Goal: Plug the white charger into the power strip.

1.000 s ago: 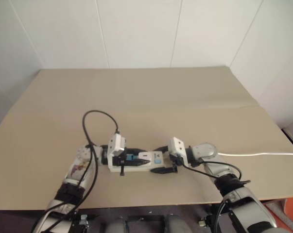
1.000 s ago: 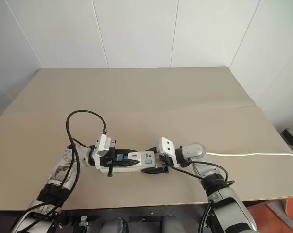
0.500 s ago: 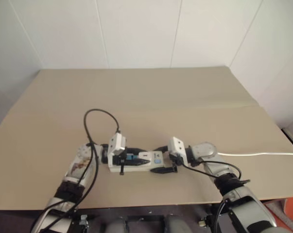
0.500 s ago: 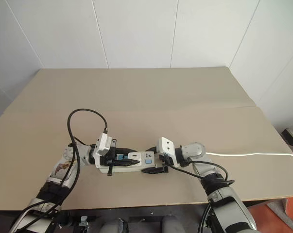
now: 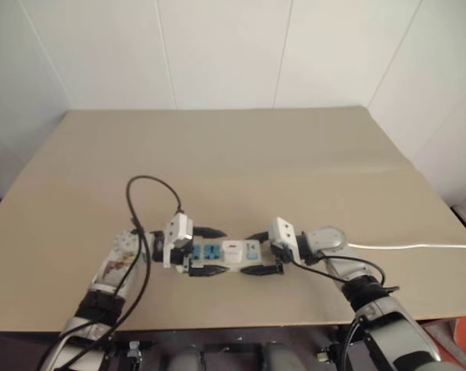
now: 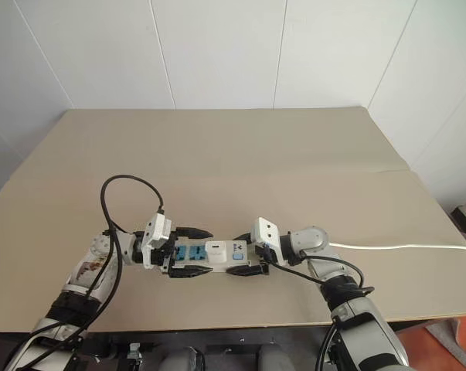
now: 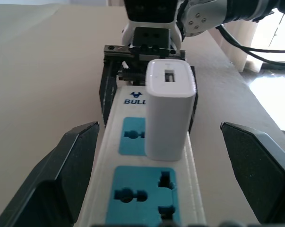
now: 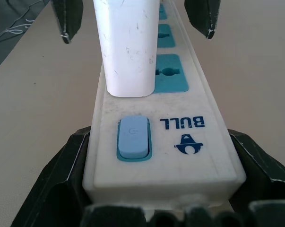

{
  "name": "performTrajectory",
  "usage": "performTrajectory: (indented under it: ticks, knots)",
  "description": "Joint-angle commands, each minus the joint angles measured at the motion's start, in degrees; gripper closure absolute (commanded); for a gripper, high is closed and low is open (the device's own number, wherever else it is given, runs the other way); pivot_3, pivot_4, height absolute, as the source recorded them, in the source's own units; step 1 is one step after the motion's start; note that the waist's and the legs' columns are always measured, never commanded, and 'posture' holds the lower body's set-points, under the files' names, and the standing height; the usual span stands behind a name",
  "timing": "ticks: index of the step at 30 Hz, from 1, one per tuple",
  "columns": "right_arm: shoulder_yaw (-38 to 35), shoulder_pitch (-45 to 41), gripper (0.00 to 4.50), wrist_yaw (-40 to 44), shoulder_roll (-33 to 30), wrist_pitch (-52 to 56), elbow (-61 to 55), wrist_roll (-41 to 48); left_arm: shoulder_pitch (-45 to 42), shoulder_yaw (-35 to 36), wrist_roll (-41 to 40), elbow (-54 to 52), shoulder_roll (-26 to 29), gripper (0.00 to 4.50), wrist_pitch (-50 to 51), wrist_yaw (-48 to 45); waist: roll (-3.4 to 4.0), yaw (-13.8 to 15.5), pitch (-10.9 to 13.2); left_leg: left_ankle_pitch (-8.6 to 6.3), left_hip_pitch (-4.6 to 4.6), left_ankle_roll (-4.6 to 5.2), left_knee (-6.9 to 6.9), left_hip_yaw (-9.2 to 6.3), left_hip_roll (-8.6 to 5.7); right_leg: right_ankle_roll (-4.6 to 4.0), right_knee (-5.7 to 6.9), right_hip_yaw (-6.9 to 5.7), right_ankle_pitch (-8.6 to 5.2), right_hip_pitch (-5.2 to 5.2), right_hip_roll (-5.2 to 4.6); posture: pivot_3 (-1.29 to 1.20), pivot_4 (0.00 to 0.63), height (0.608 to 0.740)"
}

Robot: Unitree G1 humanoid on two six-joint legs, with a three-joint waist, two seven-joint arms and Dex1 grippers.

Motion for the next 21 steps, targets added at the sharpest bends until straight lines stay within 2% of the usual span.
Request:
performTrajectory:
  ticks: [1,2,4,10,14,21]
  knots:
    - [0.5,1.7,1.08,-1.9,-1.2,0.6,2.9,-3.2,-2.6,3.9,-3.3,-5.3,4.6,0.03,3.7,-1.5,-0.11,0.0,0.1,0.00,-0.02,0.00,0.00,0.00,0.01,0.00,0.01,0.00,0.00,-0.03,0.01,0.00,0.150,0.740]
    - [0.4,1.8,0.37,-2.0,-1.3,1.0,2.8,-3.2,-2.8,4.5,-3.8,-5.9,5.9,0.00,4.2,-2.3,-0.16,0.0,0.1,0.00,-0.04,0.00,0.00,0.00,0.03,0.00,0.01,0.00,0.00,-0.05,0.02,0.00,0.150,0.740]
    - [-0.1,1.9,0.02,-2.0,-1.6,1.2,2.6,-2.9,-2.7,5.5,-4.4,-6.8,7.8,0.00,3.8,-3.3,-0.17,0.0,0.1,0.00,-0.08,0.00,0.00,0.00,0.02,0.00,-0.02,-0.01,0.00,-0.09,0.00,0.00,0.150,0.740]
    - [-1.9,3.4,0.02,-2.2,-5.1,1.8,-2.9,-1.9,-0.6,7.5,-5.2,-9.4,10.5,0.00,4.2,-3.6,-0.20,0.8,0.1,0.00,-0.29,-0.01,0.00,0.06,-0.03,0.00,-0.18,-0.06,0.00,-0.17,-0.14,0.00,0.150,0.740]
    - [-5.6,6.0,0.02,-2.7,-9.4,5.0,-10.9,1.2,0.8,7.8,-3.3,-10.7,12.4,0.00,4.7,-1.8,-0.19,2.0,0.2,0.01,-1.20,0.00,0.13,0.06,-0.07,0.00,-0.01,-0.06,0.02,-1.08,-0.16,0.00,0.150,0.740]
    - [-13.6,16.3,0.02,-5.0,-17.4,10.1,-24.8,6.3,2.3,8.4,-2.5,-10.6,15.7,0.00,7.0,-0.4,-0.21,2.1,0.3,0.01,-1.92,0.00,0.14,0.09,-0.08,0.00,0.06,-0.05,0.02,-1.82,-0.13,0.00,0.150,0.740]
